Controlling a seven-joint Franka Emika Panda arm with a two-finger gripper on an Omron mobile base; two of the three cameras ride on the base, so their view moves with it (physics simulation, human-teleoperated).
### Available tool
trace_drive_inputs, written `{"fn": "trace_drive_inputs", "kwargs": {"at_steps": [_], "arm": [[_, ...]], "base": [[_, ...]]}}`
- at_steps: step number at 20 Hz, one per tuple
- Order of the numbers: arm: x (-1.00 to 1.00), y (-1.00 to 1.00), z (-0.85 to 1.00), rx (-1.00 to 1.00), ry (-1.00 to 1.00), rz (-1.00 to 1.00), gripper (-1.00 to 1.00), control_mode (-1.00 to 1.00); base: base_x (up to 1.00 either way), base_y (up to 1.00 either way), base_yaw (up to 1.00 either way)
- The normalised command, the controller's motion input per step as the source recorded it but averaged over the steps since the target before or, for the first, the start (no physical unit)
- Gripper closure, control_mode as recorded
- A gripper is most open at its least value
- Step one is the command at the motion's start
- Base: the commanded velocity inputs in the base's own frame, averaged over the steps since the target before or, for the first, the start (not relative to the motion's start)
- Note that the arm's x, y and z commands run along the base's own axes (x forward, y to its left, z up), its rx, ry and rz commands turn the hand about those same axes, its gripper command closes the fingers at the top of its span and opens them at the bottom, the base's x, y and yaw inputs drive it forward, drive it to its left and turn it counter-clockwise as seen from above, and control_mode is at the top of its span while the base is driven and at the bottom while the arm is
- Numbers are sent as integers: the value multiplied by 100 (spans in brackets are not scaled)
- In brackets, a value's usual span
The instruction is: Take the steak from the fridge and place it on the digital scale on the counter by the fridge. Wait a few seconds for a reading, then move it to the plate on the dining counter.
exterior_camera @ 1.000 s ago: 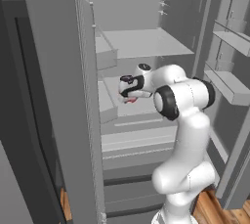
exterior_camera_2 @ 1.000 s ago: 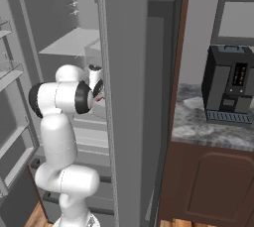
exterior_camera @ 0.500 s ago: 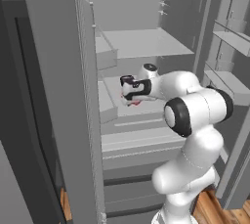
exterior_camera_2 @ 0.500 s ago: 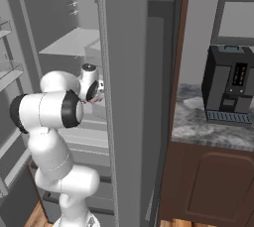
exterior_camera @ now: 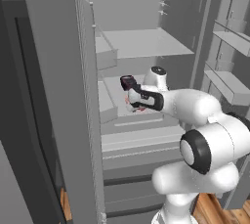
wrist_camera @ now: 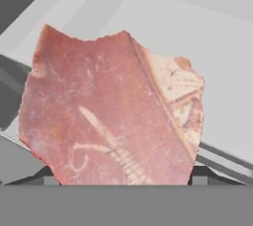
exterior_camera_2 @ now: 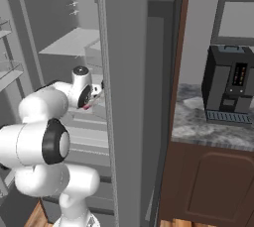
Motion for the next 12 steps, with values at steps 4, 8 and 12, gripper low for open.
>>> {"fn": "trace_drive_inputs", "kwargs": {"at_steps": [4, 8, 12], "arm": [[-83, -6, 51, 0, 0, 0, 100, -100], [-96, -4, 63, 0, 0, 0, 100, -100], [-100, -3, 69, 0, 0, 0, 100, -100]], "base": [[0, 0, 0], [0, 0, 0], [0, 0, 0]]}}
